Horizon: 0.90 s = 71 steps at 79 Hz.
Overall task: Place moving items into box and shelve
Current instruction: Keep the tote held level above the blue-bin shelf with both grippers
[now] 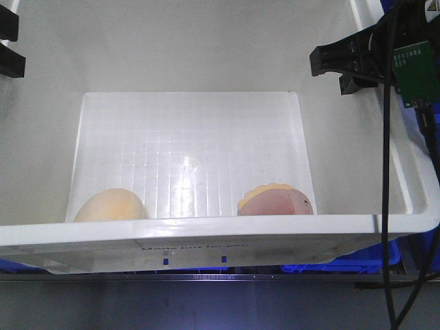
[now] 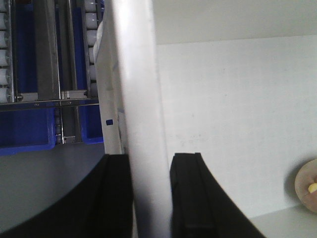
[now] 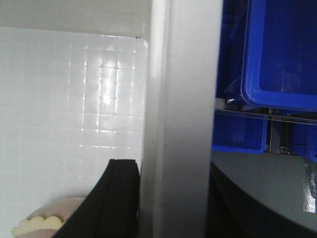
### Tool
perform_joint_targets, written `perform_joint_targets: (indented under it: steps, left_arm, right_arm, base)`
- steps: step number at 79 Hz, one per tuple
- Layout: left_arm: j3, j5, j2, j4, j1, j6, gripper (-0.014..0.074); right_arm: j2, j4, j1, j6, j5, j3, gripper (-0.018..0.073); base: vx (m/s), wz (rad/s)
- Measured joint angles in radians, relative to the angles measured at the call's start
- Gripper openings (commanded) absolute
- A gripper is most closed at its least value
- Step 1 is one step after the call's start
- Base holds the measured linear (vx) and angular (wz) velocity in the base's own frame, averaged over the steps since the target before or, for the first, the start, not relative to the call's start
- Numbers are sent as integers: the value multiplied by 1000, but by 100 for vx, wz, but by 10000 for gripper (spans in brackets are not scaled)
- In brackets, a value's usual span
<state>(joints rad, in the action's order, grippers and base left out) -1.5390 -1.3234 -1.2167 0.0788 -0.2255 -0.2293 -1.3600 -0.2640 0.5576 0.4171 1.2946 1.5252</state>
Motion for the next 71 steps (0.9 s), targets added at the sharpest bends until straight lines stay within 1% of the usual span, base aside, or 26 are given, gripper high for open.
perform_joint_targets:
  steps: [71]
  left_arm:
    - [0, 0, 0, 0, 0, 0, -6]
  right_arm:
    - [0, 0, 0, 0, 1, 0, -6]
  base:
    - [8, 3]
